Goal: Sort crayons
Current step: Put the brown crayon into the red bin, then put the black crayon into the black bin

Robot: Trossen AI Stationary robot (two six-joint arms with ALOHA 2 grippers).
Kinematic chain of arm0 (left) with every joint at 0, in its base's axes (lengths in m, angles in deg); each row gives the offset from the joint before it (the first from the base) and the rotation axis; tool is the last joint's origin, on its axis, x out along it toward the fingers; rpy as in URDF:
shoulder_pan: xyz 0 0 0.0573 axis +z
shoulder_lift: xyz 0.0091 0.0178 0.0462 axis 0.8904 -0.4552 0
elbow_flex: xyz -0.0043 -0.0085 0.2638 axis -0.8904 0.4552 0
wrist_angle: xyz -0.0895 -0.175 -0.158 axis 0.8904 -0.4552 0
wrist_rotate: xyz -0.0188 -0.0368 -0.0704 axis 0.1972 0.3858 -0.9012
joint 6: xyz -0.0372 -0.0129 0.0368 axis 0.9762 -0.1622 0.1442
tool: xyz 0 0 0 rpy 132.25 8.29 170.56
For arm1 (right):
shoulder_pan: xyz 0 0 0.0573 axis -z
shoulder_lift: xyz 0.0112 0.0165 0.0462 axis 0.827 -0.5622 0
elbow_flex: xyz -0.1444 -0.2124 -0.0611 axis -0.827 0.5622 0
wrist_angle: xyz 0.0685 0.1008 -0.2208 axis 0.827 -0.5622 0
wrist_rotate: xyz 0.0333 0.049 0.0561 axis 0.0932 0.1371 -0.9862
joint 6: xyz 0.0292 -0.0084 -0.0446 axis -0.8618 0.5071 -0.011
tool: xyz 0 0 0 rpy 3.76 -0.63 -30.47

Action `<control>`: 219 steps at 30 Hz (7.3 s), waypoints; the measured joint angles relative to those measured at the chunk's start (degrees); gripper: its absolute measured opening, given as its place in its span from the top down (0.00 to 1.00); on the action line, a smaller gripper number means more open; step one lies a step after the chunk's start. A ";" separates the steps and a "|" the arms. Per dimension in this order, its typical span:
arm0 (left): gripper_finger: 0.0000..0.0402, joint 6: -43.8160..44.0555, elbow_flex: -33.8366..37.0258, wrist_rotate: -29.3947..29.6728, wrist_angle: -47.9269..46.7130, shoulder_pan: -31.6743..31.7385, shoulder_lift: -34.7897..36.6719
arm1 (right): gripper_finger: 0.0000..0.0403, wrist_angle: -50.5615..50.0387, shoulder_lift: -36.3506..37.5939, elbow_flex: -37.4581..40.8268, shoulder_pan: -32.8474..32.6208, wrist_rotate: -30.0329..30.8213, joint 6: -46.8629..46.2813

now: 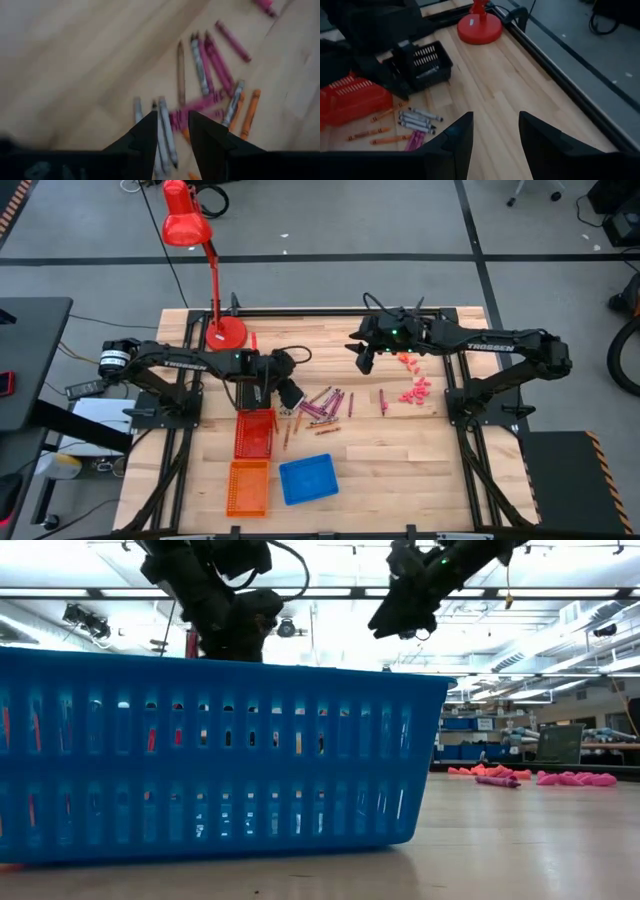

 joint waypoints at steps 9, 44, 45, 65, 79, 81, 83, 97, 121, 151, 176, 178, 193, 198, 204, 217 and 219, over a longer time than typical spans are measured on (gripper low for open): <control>0.70 -20.22 0.05 -0.08 15.26 0.66 -6.11 | 0.60 2.84 -1.12 0.00 -0.05 1.52 -6.26; 0.70 -7.41 0.09 0.55 34.26 -0.60 -25.34 | 0.60 2.38 0.09 0.00 0.11 -3.04 2.17; 0.70 -8.25 0.09 0.96 33.53 -0.80 -25.34 | 0.60 2.39 0.09 0.00 0.12 -3.06 2.17; 0.74 -21.83 -0.18 4.76 25.08 -3.98 -25.01 | 0.60 6.74 0.09 0.00 0.02 -2.45 -1.40; 0.94 -9.55 -0.06 5.19 24.31 -4.04 -25.01 | 0.60 6.69 0.09 0.00 0.06 -2.43 4.50; 0.94 -7.04 -0.05 6.23 24.36 -4.09 -25.01 | 0.60 6.69 0.09 0.00 0.06 -2.43 5.69; 0.94 -5.12 -0.02 7.06 24.51 -4.14 -24.77 | 0.60 6.66 0.09 0.00 0.06 -2.43 6.73; 0.94 -3.33 0.16 8.04 20.72 -4.04 -16.67 | 0.60 6.23 0.09 0.00 0.06 -2.37 7.02; 0.94 43.62 0.03 -3.18 -18.85 -20.20 9.76 | 0.60 5.52 0.09 0.02 -0.26 -1.16 3.48; 0.81 68.28 0.05 2.70 -27.66 -32.48 -5.26 | 0.60 9.76 0.09 0.02 -0.16 -1.38 3.09; 0.68 51.04 -6.46 12.25 -17.93 -28.51 -3.33 | 0.60 9.68 0.09 0.02 -0.37 -6.47 3.03; 0.68 48.09 -6.44 12.32 -17.66 -26.62 -3.33 | 0.60 9.67 0.09 0.02 -0.66 -7.42 3.02; 0.68 20.53 -6.40 6.90 -9.94 -7.64 -7.35 | 0.60 9.67 0.09 0.02 -1.97 -9.51 0.65; 0.68 15.37 -6.35 3.99 -9.37 -2.13 -8.43 | 0.60 9.63 0.09 0.02 -2.07 -10.36 0.45; 0.68 6.72 -6.40 -3.46 -1.54 1.69 -10.57 | 0.60 3.14 0.09 0.02 -2.30 -11.54 1.15; 0.68 3.94 -6.35 -3.93 0.17 1.45 -14.92 | 0.60 -7.98 0.06 0.02 -2.30 -11.39 3.09; 0.68 3.89 -6.44 -2.81 0.18 1.55 -15.56 | 0.60 -7.96 0.06 0.02 -2.30 -11.38 3.14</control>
